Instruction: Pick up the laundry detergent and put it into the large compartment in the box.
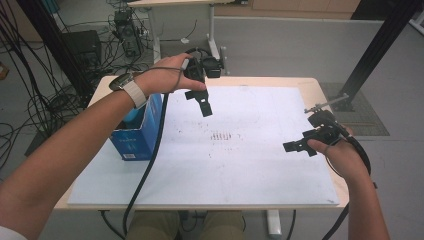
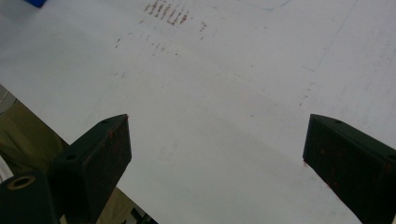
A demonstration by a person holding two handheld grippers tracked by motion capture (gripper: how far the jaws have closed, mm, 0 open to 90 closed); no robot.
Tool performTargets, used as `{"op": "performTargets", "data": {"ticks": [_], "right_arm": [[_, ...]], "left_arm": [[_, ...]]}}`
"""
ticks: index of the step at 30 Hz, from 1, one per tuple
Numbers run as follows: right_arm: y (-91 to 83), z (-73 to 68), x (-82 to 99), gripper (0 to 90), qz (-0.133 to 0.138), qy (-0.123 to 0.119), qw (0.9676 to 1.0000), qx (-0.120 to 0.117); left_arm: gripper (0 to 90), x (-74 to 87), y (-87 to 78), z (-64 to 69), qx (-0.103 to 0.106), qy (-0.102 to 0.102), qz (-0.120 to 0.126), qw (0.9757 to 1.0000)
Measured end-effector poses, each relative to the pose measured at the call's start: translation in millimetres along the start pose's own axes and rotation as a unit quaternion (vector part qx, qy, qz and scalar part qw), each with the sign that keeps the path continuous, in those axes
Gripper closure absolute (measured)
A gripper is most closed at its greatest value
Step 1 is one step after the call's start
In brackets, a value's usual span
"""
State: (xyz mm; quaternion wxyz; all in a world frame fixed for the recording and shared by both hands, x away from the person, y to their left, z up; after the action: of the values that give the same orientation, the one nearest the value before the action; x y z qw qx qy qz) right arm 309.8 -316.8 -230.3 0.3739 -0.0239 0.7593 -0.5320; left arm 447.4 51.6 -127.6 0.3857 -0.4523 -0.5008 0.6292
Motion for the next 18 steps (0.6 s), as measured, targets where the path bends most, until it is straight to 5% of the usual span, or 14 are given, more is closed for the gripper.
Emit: {"op": "performTargets", "data": {"ticks": [18], "right_arm": [[0.3, 2.7, 2.0, 7.6, 0.002, -0.007, 1.0, 0.0]], "left_arm": [[9.0, -1.3, 2.4, -0.3, 0.0, 0.001, -0.006, 1.0]]}}
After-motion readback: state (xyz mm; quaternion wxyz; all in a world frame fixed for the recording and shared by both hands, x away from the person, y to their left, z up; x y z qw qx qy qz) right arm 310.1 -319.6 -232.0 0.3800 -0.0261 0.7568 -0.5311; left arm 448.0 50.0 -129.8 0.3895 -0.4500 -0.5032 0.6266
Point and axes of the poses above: each handheld gripper's, and its own axes: y roughly forward along the jaws, x roughly out of its underside, z roughly to its right, the point moved 7 cm from there along y, roughly forward along the jaws, and after that the axes turned 3 degrees about -y, right-handed, at the moved point
